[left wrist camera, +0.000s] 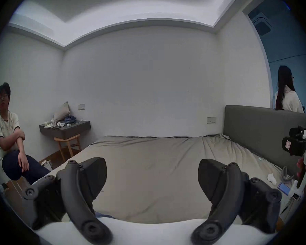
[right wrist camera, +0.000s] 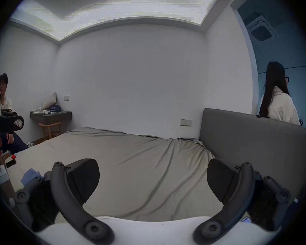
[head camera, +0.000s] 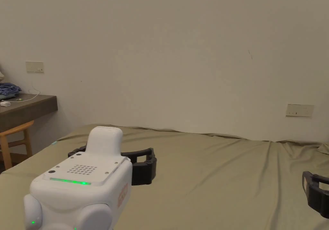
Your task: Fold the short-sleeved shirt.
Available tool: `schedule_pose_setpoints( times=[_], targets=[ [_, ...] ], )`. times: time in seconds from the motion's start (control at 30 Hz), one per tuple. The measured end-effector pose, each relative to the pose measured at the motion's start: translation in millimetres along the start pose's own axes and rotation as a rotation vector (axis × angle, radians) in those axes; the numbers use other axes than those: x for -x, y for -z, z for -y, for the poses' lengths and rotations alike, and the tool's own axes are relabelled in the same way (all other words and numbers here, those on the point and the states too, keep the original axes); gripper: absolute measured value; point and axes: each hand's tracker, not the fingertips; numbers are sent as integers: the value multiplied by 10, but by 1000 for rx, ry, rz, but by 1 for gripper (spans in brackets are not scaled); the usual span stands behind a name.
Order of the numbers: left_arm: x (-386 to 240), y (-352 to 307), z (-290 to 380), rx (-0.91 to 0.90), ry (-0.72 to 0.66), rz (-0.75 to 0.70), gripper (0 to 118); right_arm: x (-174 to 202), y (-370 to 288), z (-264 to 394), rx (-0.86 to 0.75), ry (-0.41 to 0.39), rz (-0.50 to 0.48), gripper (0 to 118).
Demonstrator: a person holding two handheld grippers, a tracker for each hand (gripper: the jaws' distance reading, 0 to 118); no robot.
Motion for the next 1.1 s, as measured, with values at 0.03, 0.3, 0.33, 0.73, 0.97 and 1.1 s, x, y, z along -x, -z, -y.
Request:
schedule_pose_setpoints(
  times=[0.03,0.3,0.33,0.73,0.97,1.1],
  targets=[
    [12,1,-9,-1,-5,1,111,4,-4,-4,-1,0,12,118],
    [48,34,-52,-36,-52,-8,111,-58,28,-6,26,9,11,118],
    [41,38,-54,-42,-45,-20,112,-68,26,6,23,8,14,118],
    [-27,153,-15,-11,-21,-33,113,-187,36,79,32,33,40,118],
    [-60,199,-27,0,24,-65,113,-201,39,87,21,51,44,118],
    [-56,213,-33,4,12,-46,113,-195,34,96,15,49,43,118]
  ],
)
